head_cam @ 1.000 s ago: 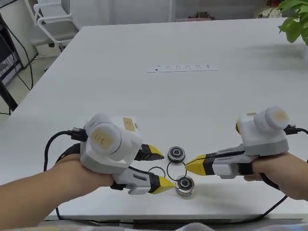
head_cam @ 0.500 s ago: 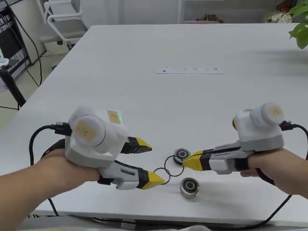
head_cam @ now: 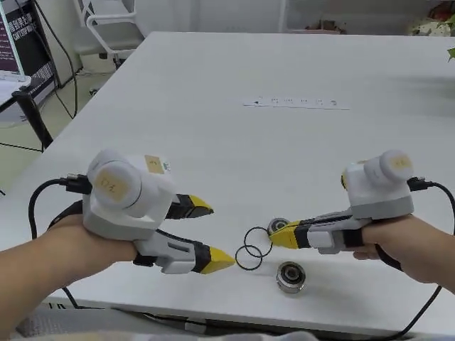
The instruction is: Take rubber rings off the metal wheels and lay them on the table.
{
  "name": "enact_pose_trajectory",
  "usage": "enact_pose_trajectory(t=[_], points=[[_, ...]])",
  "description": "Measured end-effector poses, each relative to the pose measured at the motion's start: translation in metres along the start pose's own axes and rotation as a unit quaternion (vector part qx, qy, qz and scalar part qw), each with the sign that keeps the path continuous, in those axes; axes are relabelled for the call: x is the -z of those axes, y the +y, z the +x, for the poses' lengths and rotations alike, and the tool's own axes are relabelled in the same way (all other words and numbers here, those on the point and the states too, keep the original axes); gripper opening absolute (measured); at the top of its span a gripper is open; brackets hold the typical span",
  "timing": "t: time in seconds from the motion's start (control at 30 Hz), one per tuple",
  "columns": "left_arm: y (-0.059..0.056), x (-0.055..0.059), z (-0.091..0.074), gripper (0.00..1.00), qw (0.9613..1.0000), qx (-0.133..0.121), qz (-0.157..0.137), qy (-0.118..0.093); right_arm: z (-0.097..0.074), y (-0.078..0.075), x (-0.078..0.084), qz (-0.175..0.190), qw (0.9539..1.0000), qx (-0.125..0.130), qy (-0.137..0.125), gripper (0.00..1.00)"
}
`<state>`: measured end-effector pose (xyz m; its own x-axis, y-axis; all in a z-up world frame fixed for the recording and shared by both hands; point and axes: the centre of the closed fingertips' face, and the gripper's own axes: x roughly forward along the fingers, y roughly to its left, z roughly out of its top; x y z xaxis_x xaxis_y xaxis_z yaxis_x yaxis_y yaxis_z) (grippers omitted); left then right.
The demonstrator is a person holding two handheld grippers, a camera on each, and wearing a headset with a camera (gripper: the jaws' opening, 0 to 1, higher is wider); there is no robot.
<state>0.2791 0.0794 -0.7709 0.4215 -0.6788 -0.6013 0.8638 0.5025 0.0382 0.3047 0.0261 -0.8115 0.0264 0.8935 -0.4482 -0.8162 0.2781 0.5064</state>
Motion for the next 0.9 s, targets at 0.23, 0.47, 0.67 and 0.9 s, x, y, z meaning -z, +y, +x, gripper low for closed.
enact_pose_trajectory(t=[0.23, 0.47, 0.67, 0.9], points=[[0.002, 0.004, -0.003, 0.52, 0.9999, -0.005, -0.009, 0.000, 0.010, -0.004, 0.006, 0.016, 0.9997, -0.001, 0.016, 0.00], [0.003, 0.007, -0.005, 0.52, 0.9999, -0.008, -0.013, 0.002, 0.016, -0.009, 0.014, 0.031, 0.9991, 0.000, 0.030, 0.00], [0.003, 0.009, -0.005, 0.51, 0.9998, -0.008, -0.016, 0.002, 0.019, -0.009, 0.018, 0.039, 0.9987, -0.002, 0.032, 0.00], [0.004, 0.011, -0.004, 0.51, 0.9998, -0.009, -0.017, 0.005, 0.022, -0.011, 0.020, 0.048, 0.9982, -0.004, 0.034, 0.00]])
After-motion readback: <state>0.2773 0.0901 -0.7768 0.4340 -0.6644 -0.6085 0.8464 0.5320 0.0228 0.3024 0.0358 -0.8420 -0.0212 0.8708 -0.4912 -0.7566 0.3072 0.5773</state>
